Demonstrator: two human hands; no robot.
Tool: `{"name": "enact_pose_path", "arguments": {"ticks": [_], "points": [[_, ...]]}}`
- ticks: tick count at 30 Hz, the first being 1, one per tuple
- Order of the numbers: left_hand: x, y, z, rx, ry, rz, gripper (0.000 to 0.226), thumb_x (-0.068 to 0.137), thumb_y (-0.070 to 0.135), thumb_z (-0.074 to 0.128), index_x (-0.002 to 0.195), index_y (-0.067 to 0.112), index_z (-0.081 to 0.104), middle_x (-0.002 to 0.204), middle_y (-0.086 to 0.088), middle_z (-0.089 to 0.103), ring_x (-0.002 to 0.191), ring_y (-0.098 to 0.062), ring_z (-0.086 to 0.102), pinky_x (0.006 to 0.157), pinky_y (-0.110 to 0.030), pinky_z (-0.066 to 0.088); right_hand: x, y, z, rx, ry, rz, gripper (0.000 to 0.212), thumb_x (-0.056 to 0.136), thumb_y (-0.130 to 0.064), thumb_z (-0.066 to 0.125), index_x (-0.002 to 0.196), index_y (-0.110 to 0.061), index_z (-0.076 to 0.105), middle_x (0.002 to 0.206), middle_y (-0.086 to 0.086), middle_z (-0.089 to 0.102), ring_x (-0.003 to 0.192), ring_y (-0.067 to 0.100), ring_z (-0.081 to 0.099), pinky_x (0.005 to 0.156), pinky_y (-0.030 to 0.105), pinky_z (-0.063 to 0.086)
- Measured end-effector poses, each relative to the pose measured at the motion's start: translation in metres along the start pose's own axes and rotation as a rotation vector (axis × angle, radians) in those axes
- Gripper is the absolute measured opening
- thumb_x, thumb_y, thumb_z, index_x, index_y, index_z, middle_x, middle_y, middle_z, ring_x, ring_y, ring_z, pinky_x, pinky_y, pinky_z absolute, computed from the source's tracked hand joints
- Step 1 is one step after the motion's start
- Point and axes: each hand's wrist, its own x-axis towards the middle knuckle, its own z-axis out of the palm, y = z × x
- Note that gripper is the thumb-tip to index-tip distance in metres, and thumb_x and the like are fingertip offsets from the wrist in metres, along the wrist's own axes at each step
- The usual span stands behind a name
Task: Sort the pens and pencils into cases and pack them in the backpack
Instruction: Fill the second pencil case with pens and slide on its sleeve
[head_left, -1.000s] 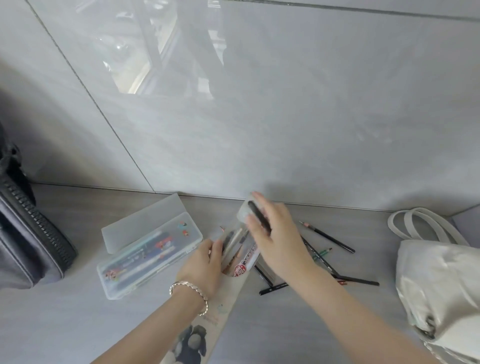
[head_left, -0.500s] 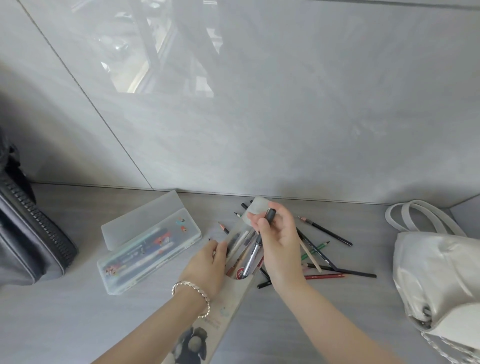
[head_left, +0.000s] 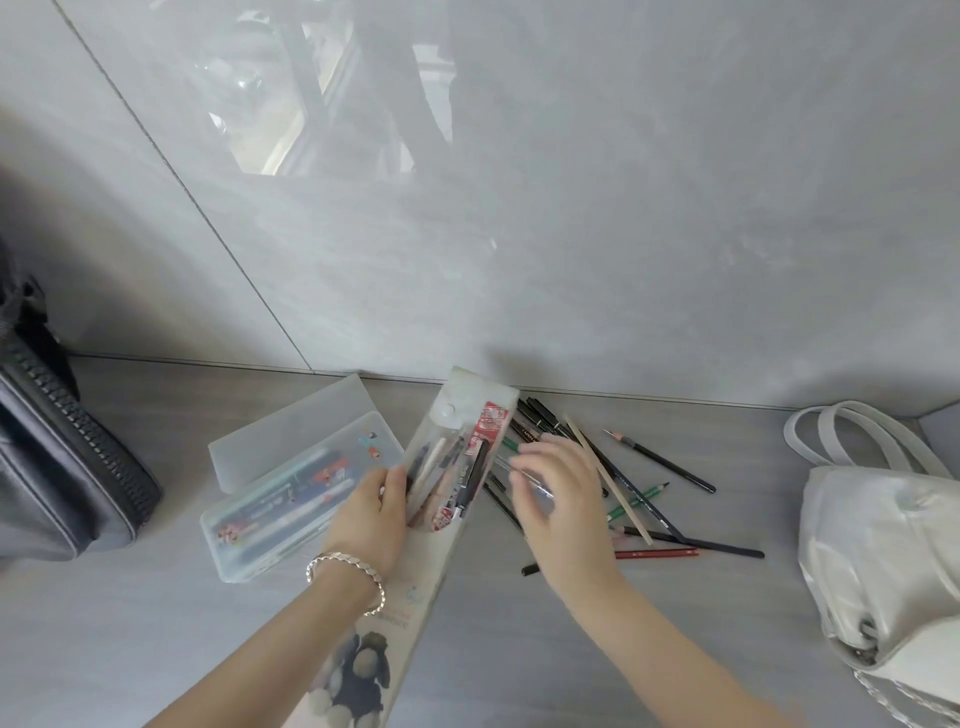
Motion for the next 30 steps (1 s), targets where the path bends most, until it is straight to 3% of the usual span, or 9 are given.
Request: {"name": "enact_pose_path", "arguments": {"ticks": [4, 7, 11, 17, 19, 21, 25, 28, 30], "points": [[0.01, -0.009, -0.012, 0.028, 0.029, -0.033, 0.037, 0.1, 0.033, 0.028, 0.084, 0.009, 0.052, 0.07, 0.003, 0.048, 0.079, -0.026, 0.048, 0.067, -0.031, 0.031, 0.016, 0.038, 0.003, -0.228, -0.32, 0.282, 0.024, 0.09, -0.009, 0.053, 0.113, -0.01, 0.061, 0.108, 0.005, 0.063, 0.105, 0.018, 0.054, 0.093, 0.029, 0.045], [0.013, -0.014, -0.016, 0.044, 0.048, -0.051, 0.037, 0.1, 0.032, 0.027, 0.095, 0.007, 0.054, 0.078, -0.003, 0.053, 0.081, -0.026, 0.048, 0.07, -0.031, 0.031, 0.025, 0.047, 0.015, -0.398, -0.557, 0.238, 0.032, 0.093, -0.015, 0.05, 0.125, -0.012, 0.05, 0.117, 0.005, 0.057, 0.111, 0.02, 0.05, 0.09, 0.029, 0.044], [0.015, -0.021, -0.018, 0.033, 0.054, -0.063, 0.037, 0.099, 0.032, 0.026, 0.099, 0.009, 0.056, 0.093, -0.01, 0.059, 0.083, -0.026, 0.05, 0.069, -0.031, 0.033, 0.03, 0.044, 0.031, -0.574, -0.634, 0.114, 0.029, 0.091, -0.004, 0.045, 0.119, -0.01, 0.052, 0.115, 0.008, 0.055, 0.108, 0.024, 0.05, 0.081, 0.033, 0.046], [0.017, -0.025, -0.02, 0.049, 0.051, -0.068, 0.037, 0.1, 0.034, 0.025, 0.102, 0.015, 0.056, 0.095, -0.01, 0.061, 0.083, -0.027, 0.053, 0.067, -0.031, 0.034, 0.033, 0.042, 0.025, -0.617, -0.726, 0.162, 0.032, 0.086, -0.006, 0.047, 0.118, -0.004, 0.048, 0.11, 0.014, 0.054, 0.097, 0.029, 0.054, 0.064, 0.027, 0.037], [0.018, -0.026, -0.02, 0.048, 0.043, -0.07, 0.038, 0.099, 0.035, 0.025, 0.101, 0.013, 0.056, 0.095, -0.011, 0.062, 0.083, -0.028, 0.054, 0.065, -0.032, 0.034, 0.034, 0.038, 0.02, -0.465, -0.679, 0.262, 0.023, 0.086, -0.007, 0.047, 0.109, -0.004, 0.049, 0.093, 0.01, 0.049, 0.076, 0.024, 0.05, 0.053, 0.02, 0.031], [0.017, -0.025, -0.019, 0.047, 0.031, -0.061, 0.039, 0.099, 0.035, 0.026, 0.095, 0.01, 0.056, 0.09, -0.011, 0.061, 0.082, -0.028, 0.054, 0.062, -0.032, 0.034, 0.038, 0.026, 0.014, -0.151, -0.525, 0.425, 0.011, 0.084, -0.006, 0.049, 0.095, -0.008, 0.049, 0.081, 0.003, 0.045, 0.064, 0.016, 0.042, 0.052, 0.019, 0.031], [0.009, -0.022, -0.011, 0.079, -0.013, -0.051, 0.038, 0.099, 0.036, 0.028, 0.077, 0.011, 0.047, 0.073, -0.008, 0.054, 0.068, -0.024, 0.049, 0.055, -0.03, 0.033, 0.044, -0.02, 0.002, 0.512, -0.2, 0.531, 0.018, 0.079, 0.001, 0.063, 0.084, -0.014, 0.053, 0.077, -0.012, 0.055, 0.071, 0.001, 0.06, 0.069, 0.008, 0.046], [0.002, -0.02, -0.004, 0.078, -0.041, -0.034, 0.037, 0.099, 0.037, 0.03, 0.076, 0.013, 0.048, 0.068, -0.004, 0.052, 0.064, -0.02, 0.049, 0.057, -0.029, 0.034, 0.031, -0.038, 0.01, 0.751, -0.218, 0.554, 0.019, 0.077, -0.001, 0.065, 0.083, -0.016, 0.055, 0.082, -0.005, 0.062, 0.086, 0.017, 0.069, 0.08, 0.025, 0.054], [-0.002, -0.017, -0.001, 0.083, -0.056, -0.013, 0.036, 0.098, 0.039, 0.03, 0.075, 0.017, 0.047, 0.067, -0.003, 0.053, 0.063, -0.019, 0.05, 0.056, -0.029, 0.034, 0.019, -0.042, 0.017, 0.73, -0.272, 0.559, 0.029, 0.081, 0.001, 0.061, 0.093, -0.024, 0.051, 0.085, 0.001, 0.063, 0.086, 0.022, 0.07, 0.077, 0.023, 0.054]]}}
